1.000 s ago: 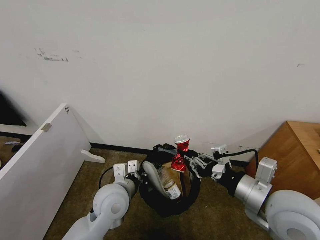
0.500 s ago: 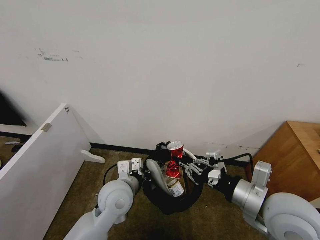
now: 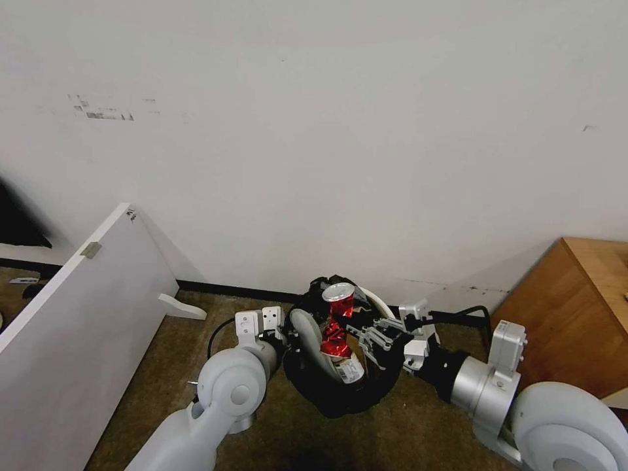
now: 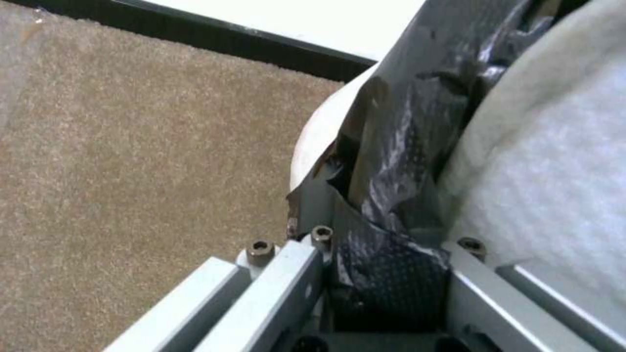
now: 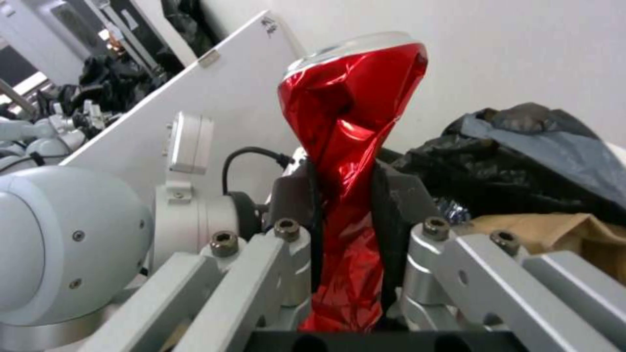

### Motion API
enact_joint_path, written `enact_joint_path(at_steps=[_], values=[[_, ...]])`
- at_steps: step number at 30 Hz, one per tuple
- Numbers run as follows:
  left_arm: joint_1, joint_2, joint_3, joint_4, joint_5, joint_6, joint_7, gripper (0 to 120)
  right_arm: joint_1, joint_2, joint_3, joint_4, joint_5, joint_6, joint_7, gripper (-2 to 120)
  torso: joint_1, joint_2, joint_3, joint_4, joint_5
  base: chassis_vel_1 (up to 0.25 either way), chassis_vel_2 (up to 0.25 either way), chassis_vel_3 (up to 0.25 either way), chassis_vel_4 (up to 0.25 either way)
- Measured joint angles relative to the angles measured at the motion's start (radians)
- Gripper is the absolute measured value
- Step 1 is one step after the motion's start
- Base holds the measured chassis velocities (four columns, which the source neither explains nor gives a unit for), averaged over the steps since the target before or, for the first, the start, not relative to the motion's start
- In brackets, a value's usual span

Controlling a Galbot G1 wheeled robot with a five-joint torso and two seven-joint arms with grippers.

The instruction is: Pick up the trash bin, then pick up the garbage from the floor and place it into the trash bin.

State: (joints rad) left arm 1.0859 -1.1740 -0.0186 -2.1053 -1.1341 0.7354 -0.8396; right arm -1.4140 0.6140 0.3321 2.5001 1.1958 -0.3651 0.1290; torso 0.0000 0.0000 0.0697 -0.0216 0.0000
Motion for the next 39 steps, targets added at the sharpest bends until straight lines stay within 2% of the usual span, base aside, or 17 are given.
enact_joint_path(at_steps=[17, 39], values=[[0.024, -0.001, -0.014, -0.023, -0.001, 0.0, -0.001, 0, 0.008, 0.02, -0.041, -0.014, -0.031, 0.002, 0.0, 16, 0.0, 0.0, 0.0, 0.0001, 0.0, 0.0, 0.0, 0.0, 0.0], [0.075, 0.02, -0.049, -0.08, -0.004, 0.0, 0.018, 0, 0.021, 0.07, -0.106, -0.131, -0.072, 0.009, 0.01, 16, 0.0, 0.0, 0.0, 0.0001, 0.0, 0.0, 0.0, 0.0, 0.0]])
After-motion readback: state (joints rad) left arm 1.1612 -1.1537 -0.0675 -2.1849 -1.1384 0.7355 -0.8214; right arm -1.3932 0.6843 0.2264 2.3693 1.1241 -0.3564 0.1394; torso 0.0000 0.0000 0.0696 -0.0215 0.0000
